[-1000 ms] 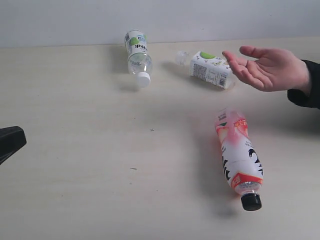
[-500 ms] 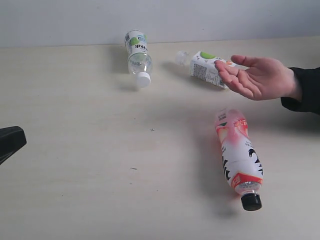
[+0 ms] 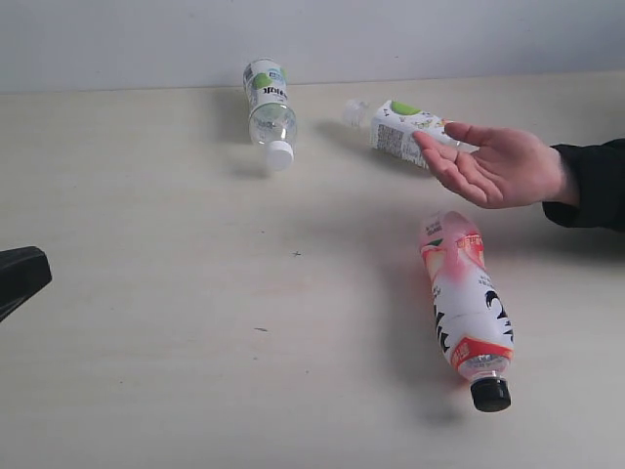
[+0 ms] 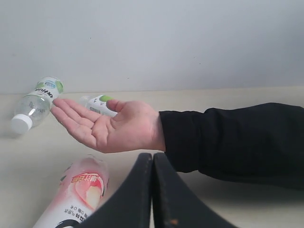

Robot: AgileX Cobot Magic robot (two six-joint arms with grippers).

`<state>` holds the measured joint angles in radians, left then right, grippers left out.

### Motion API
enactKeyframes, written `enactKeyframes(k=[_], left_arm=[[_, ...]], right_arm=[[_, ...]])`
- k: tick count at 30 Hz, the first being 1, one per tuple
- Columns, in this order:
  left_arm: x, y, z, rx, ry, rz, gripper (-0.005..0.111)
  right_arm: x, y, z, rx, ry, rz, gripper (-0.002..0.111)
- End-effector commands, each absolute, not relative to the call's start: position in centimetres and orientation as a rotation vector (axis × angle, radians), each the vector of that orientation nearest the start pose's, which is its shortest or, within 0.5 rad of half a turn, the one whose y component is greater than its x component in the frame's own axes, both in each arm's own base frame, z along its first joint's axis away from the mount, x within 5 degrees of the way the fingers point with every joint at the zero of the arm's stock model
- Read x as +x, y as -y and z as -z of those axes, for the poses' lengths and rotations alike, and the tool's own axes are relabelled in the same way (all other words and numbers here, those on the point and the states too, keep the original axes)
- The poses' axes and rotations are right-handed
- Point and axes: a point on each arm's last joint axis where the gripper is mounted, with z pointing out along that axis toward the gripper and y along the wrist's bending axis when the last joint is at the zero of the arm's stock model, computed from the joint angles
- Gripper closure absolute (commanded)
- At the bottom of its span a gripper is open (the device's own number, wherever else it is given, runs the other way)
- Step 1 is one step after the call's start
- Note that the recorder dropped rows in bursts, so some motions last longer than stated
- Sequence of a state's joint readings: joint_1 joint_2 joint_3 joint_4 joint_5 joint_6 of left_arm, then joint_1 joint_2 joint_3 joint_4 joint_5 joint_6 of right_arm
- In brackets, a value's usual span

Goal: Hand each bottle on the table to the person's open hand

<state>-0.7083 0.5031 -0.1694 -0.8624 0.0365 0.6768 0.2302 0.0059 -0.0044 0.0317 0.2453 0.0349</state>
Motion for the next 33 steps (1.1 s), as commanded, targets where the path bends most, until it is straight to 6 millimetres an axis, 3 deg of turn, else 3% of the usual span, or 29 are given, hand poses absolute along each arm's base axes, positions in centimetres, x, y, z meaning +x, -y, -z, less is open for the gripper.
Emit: enactKeyframes(k=[1, 33], left_arm=[[7.89, 7.14, -22.87, 0.519, -1.814, 0.642, 0.107], [8.16, 6.94, -23.15, 0.508, -1.776, 0.6, 0.107]], right_arm=[[5.39, -1.3, -19.17, -0.148, -1.719, -0.215, 0.108], [5.39, -1.3, -19.15, -0.15, -1.721, -0.214, 0.108]])
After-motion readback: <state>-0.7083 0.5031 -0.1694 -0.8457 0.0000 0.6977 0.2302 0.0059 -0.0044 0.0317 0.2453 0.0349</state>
